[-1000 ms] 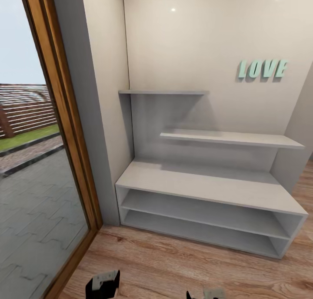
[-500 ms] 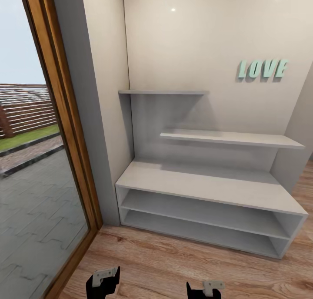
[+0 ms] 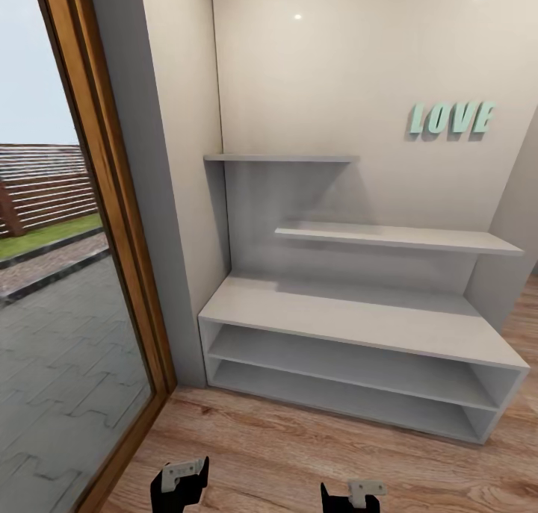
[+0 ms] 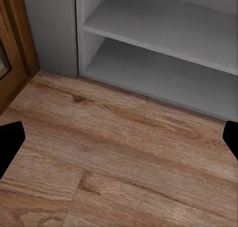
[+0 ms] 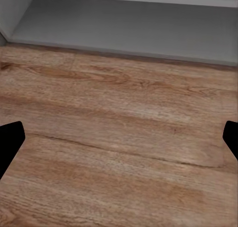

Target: Pick up the two gym shoes and the two sandals from the corridor floor and place them onto the hallstand (shoe rack) in the corridor, making sure they are on the rack and not on the floor. Arrange them so the two gym shoes are next to each other and the two sandals are next to each other.

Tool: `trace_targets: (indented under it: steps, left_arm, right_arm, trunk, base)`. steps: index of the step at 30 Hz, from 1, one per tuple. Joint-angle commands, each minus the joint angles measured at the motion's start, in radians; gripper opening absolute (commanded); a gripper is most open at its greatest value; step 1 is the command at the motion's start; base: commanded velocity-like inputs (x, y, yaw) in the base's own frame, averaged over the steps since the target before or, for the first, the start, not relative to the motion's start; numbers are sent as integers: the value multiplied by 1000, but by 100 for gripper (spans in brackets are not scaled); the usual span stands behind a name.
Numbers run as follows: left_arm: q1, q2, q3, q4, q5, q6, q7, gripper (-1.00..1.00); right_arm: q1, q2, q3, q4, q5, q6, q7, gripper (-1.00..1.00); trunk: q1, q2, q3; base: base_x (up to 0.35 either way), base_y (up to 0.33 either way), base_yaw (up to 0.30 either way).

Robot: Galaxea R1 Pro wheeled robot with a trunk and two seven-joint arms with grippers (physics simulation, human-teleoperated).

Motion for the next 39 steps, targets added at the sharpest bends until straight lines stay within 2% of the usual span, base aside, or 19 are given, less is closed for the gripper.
trace_targets:
  steps: [1, 29, 39]
  left_arm:
    - [0, 0, 0, 0, 0, 0, 0, 100]
    - [0, -4, -4, 9, -2, -1, -1, 100]
    - [0, -8, -5, 21, -1, -1, -2, 100]
  right_arm:
    - [0, 0, 0, 0, 0, 0, 0, 100]
    - [1, 1, -3, 1, -1, 0, -1, 100]
    - [0, 1, -4, 1, -2, 0, -2, 100]
  trunk:
    - [0, 0, 0]
    - [0, 0, 0]
    - [0, 0, 0]
  base:
    - [0, 0, 0]
    - [0, 0, 0]
    - [0, 0, -211]
